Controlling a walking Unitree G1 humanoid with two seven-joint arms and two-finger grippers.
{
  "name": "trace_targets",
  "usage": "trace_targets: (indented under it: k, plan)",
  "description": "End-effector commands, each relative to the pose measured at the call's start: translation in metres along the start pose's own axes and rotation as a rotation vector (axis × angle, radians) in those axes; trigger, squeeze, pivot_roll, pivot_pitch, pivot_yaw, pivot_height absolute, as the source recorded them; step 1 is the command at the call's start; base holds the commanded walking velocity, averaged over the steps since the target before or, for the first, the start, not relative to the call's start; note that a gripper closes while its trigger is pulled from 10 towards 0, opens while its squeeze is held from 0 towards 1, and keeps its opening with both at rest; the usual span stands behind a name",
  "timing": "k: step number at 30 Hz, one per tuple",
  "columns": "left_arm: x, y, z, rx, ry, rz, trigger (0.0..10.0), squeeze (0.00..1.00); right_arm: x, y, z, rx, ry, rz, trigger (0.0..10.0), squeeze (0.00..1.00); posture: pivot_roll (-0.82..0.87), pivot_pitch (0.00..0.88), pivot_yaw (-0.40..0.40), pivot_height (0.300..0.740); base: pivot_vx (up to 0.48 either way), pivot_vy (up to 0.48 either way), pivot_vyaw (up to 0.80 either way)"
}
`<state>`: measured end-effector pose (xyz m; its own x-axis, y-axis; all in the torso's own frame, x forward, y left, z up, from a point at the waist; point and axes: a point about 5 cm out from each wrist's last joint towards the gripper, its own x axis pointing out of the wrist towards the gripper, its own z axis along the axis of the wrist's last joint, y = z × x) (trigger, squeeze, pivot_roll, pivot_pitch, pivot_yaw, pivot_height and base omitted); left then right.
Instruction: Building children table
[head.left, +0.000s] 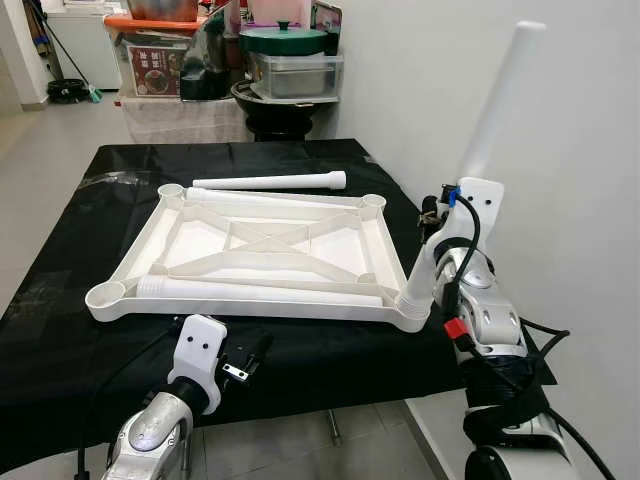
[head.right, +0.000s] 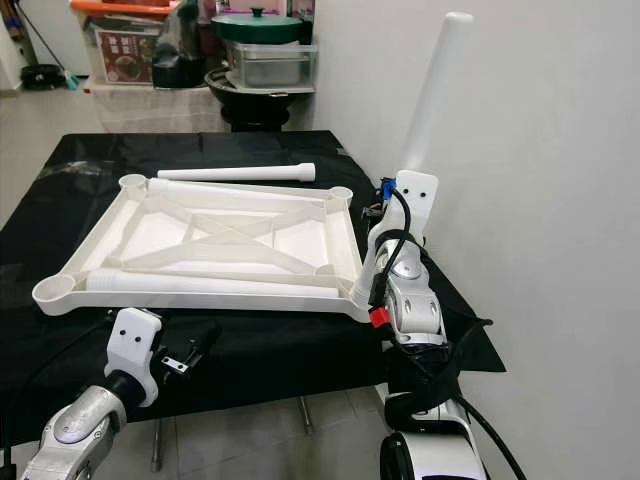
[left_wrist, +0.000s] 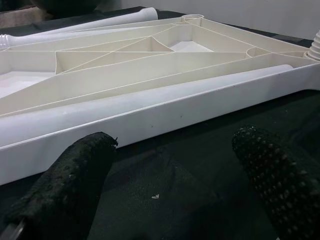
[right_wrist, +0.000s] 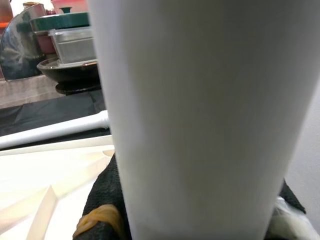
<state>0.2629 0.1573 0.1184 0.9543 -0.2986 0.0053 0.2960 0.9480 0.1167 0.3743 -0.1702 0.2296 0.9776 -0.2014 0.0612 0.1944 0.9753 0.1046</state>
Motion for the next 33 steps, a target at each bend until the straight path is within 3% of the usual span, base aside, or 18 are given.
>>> trace_targets:
  k: [1, 3, 4, 7, 8, 9, 10, 11, 24, 33]
  plan:
    - [-0.001, -0.003, -0.001, 0.000, 0.002, -0.006, 10.0, 0.00, -0.003, 0.001, -0.025, -0.010, 0.118, 0.000, 10.0, 0.00, 0.05, 0.000, -0.074, 0.740, 0.000, 0.000, 0.00]
    - [0.000, -0.003, -0.001, -0.001, 0.002, -0.006, 10.0, 0.00, -0.003, 0.001, -0.022, -0.015, 0.100, 0.004, 10.0, 0.00, 0.05, 0.000, -0.074, 0.740, 0.000, 0.000, 0.00]
    - [0.000, -0.003, -0.001, 0.000, 0.002, -0.006, 10.0, 0.00, -0.003, 0.001, -0.020, -0.014, 0.094, 0.004, 10.0, 0.84, 0.05, 0.000, -0.073, 0.740, 0.000, 0.000, 0.00]
    - [0.000, -0.003, -0.001, 0.000, 0.002, -0.007, 10.0, 0.00, -0.004, 0.002, -0.017, -0.017, 0.085, 0.009, 10.0, 0.87, 0.05, 0.000, -0.073, 0.740, 0.000, 0.000, 0.00]
    - [0.000, -0.003, -0.001, 0.000, 0.002, -0.007, 10.0, 0.00, -0.004, 0.002, -0.017, -0.017, 0.085, 0.009, 10.0, 0.87, 0.05, 0.000, -0.073, 0.740, 0.000, 0.000, 0.00]
    - [0.000, -0.003, -0.001, -0.001, 0.002, -0.007, 10.0, 0.00, -0.004, 0.002, -0.014, -0.026, 0.076, 0.015, 10.0, 0.68, 0.05, 0.000, -0.072, 0.740, 0.000, 0.000, 0.00]
    - [0.000, -0.003, -0.001, -0.001, 0.002, -0.007, 10.0, 0.00, -0.004, 0.002, -0.014, -0.026, 0.076, 0.015, 10.0, 0.68, 0.05, 0.000, -0.072, 0.740, 0.000, 0.000, 0.00]
    - [0.000, -0.003, -0.001, -0.001, 0.002, -0.007, 10.0, 0.00, -0.004, 0.002, -0.011, -0.030, 0.067, 0.024, 10.0, 0.00, 0.05, 0.000, -0.072, 0.740, 0.000, 0.000, 0.00]
    - [0.001, -0.003, -0.002, 0.000, 0.006, -0.016, 10.0, 0.00, -0.014, -0.008, 0.014, -0.074, -0.021, 0.056, 10.0, 0.00, 0.04, 0.000, -0.057, 0.740, 0.000, 0.000, 0.00]
    - [0.002, -0.002, -0.002, 0.001, 0.005, -0.021, 10.0, 0.00, -0.011, -0.014, 0.021, -0.108, -0.042, 0.095, 10.0, 0.00, 0.04, 0.000, -0.051, 0.740, 0.000, 0.000, 0.00]
